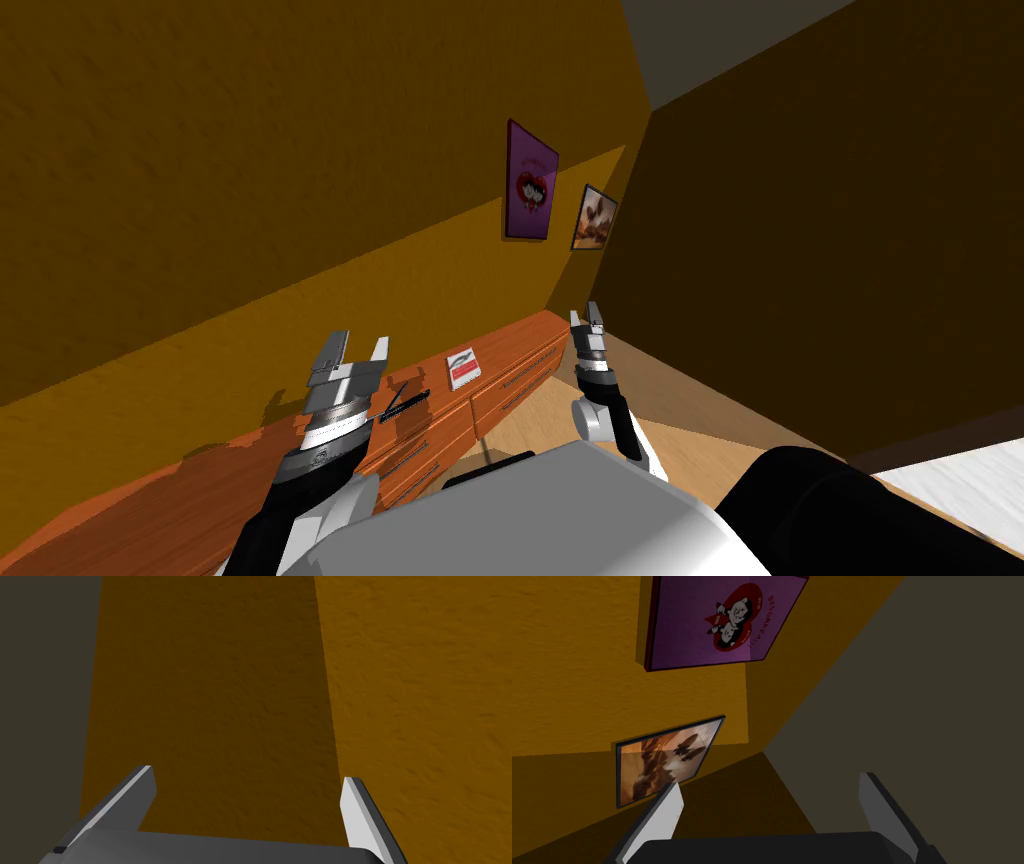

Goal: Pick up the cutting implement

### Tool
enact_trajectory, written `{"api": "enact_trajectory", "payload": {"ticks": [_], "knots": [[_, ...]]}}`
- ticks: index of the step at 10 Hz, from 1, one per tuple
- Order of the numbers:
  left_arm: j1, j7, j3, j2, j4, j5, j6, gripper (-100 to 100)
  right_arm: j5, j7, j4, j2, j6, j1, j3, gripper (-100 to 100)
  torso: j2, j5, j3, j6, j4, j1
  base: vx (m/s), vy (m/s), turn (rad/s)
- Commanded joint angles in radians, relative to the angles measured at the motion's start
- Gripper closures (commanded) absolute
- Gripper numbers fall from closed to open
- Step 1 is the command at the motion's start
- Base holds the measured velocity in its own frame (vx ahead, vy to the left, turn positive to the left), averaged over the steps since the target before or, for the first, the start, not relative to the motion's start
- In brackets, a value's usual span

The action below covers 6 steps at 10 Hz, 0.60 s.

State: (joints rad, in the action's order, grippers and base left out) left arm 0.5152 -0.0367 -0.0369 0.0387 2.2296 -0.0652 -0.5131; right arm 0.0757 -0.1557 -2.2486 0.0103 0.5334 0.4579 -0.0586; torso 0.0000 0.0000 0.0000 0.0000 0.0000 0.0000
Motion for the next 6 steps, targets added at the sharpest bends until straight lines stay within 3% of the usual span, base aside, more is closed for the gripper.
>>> {"api": "enact_trajectory", "payload": {"ticks": [1,6], "knots": [[0.0,-0.008,0.01,0.024,-0.031,-0.028,0.041,-100,0.0,0.0,0.0,0.0,0.0,0.0,0.0,0,0.0,0.0,0.0,0.0,0.0,0.0,0.0,0.005,-0.151],[-0.002,-0.032,0.046,0.093,-0.14,-0.115,0.171,-100,0.0,0.0,0.0,0.0,0.0,0.0,0.0,0,0.0,0.0,0.0,0.0,0.0,0.001,-0.004,0.014,-0.16]]}}
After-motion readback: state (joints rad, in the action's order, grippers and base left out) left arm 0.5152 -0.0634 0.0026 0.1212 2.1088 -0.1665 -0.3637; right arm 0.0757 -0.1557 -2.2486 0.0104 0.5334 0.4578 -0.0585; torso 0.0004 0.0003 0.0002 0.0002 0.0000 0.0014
